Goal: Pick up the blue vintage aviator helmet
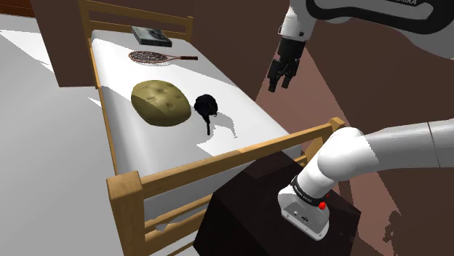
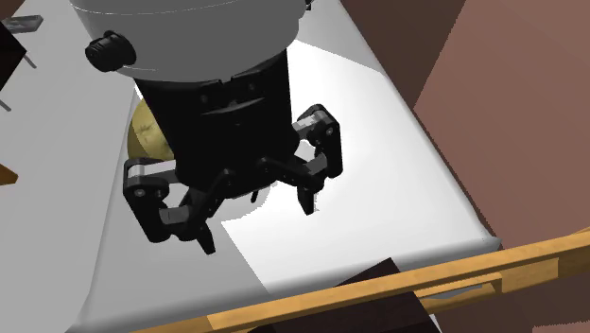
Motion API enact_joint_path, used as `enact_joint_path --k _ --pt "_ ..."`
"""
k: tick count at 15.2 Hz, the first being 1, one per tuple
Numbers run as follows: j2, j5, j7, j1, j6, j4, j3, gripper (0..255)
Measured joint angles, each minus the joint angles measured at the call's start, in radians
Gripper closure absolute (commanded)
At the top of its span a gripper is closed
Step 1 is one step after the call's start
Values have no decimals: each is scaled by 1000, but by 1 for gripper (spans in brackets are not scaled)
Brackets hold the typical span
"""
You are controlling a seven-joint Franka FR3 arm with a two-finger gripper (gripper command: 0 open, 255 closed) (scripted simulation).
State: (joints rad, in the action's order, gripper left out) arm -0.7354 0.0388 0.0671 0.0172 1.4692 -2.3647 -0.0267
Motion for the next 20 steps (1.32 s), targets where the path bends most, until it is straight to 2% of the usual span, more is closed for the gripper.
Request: enact_joint_path --k 2,5,12,20 --pt "4 1 1 -2 19 -12 2 0" --pt "44 1 -3 -13 115 -52 16 0" --pt "229 19 -7 -35 387 -89 47 0" --pt "484 64 -42 -51 670 -63 91 0"
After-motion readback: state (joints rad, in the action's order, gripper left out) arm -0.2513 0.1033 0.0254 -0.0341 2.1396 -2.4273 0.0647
